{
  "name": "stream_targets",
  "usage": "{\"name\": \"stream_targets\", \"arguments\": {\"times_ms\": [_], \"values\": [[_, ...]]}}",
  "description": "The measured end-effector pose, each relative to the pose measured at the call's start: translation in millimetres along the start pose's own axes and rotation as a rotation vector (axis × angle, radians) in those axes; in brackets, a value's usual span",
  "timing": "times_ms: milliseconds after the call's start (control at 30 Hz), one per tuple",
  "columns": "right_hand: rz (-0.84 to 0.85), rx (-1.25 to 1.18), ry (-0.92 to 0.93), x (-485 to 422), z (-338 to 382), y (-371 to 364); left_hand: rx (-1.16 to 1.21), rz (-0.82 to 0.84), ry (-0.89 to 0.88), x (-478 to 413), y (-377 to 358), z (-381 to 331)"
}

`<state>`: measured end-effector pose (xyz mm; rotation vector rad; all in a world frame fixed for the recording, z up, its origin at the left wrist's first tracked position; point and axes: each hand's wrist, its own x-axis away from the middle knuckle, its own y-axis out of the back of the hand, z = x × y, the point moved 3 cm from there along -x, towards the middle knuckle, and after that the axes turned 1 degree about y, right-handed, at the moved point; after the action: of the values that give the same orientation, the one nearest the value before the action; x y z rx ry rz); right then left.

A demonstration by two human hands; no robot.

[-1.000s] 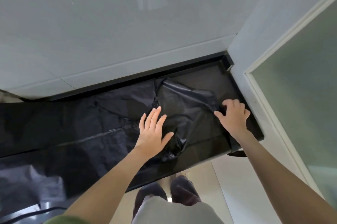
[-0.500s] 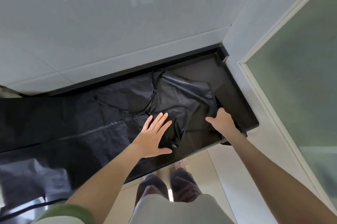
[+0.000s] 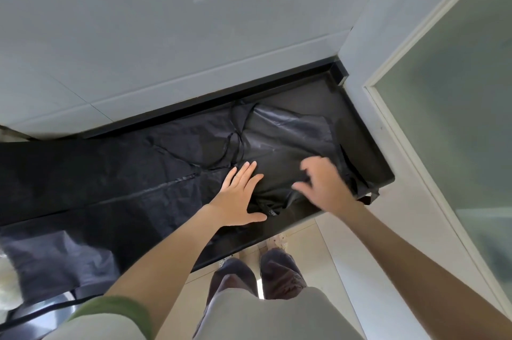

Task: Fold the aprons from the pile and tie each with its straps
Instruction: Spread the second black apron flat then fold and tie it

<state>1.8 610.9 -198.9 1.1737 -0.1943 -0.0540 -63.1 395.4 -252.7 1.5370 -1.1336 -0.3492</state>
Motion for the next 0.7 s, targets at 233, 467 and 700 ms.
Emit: {"name": "stream_targets", "arguments": {"times_ms": [233,467,700], "values": [[0.124,0.274,0.432,27.0,48.7,-64.1,0.147,-0.209,-0.041,15.3,3.5,-1.7],[-0.073,0.137,0.290,17.0,45.3,-44.4,-0.157,-0.297,-0.208,22.8,13.4,-16.7],[-0.155,0.049,0.245,6.9,44.6,-26.2,0.063,-0.085,-0.096,22.1,29.2,-10.7]]}}
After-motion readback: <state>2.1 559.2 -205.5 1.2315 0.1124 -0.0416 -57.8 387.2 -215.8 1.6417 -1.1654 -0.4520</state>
